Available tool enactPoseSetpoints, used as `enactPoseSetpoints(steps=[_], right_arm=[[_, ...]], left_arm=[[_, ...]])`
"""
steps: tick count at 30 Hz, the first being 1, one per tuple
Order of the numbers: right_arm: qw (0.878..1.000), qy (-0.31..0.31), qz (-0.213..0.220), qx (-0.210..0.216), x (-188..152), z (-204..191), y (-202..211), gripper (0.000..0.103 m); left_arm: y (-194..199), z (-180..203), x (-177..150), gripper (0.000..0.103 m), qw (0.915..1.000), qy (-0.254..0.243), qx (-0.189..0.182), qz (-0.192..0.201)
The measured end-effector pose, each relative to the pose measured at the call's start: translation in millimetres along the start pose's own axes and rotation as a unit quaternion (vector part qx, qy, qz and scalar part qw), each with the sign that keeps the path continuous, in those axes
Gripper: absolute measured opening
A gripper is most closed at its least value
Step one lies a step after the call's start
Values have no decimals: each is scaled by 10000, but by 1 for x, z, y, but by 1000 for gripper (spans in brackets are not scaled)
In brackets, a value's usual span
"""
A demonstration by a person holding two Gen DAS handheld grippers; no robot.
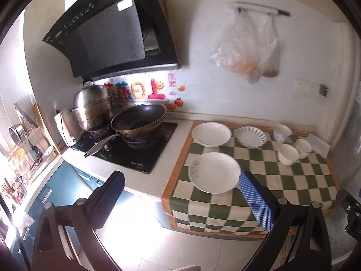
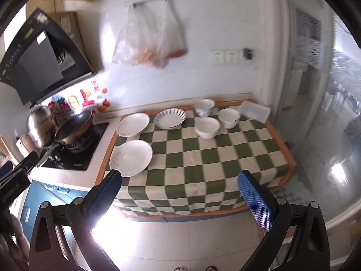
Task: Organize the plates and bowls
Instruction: 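Move both grippers down toward the grey-flower white plate's rim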
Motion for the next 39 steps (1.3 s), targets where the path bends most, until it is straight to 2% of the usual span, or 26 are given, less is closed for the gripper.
enactPoseSetpoints(steps=[5,11,17,22,28,32,35,36,39], right_arm=[[9994,265,-222,-65,14,-36,-82,103],[9968,454,-646,128,32,-76,-186,103],[9890,674,-1249,417,47,-118,-300,103],[9803,804,-1709,582,53,-140,-374,103],[9688,948,-2179,703,53,-158,-444,103],[9574,971,-2600,797,40,-168,-479,102],[9458,976,-2958,922,24,-176,-498,98],[9425,957,-3053,970,20,-179,-503,93],[9304,797,-3396,1123,7,-187,-515,86]], left_arm=[[-64,-12,5,103,9994,82,147,-298],[-147,-13,5,103,9963,157,310,-790],[-230,-12,2,103,9886,285,353,-1432],[-288,-7,-3,103,9806,248,433,-1896],[-350,-6,-17,103,9680,267,357,-2470],[-387,-13,-37,103,9549,454,216,-2925],[-407,-17,-53,101,9446,555,69,-3235],[-412,-18,-58,100,9410,585,22,-3333],[-428,-24,-74,92,9274,661,-201,-3675]])
Point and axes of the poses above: each gripper's, at about its wrist camera, not at the fingertips, and y roughly against the way its jaws point, z to its right, x to its top, the point moved 9 cm from there along -y, roughly the way its jaws point, and after that the axes turned 8 degrees about -x, right-handed, at the moved point
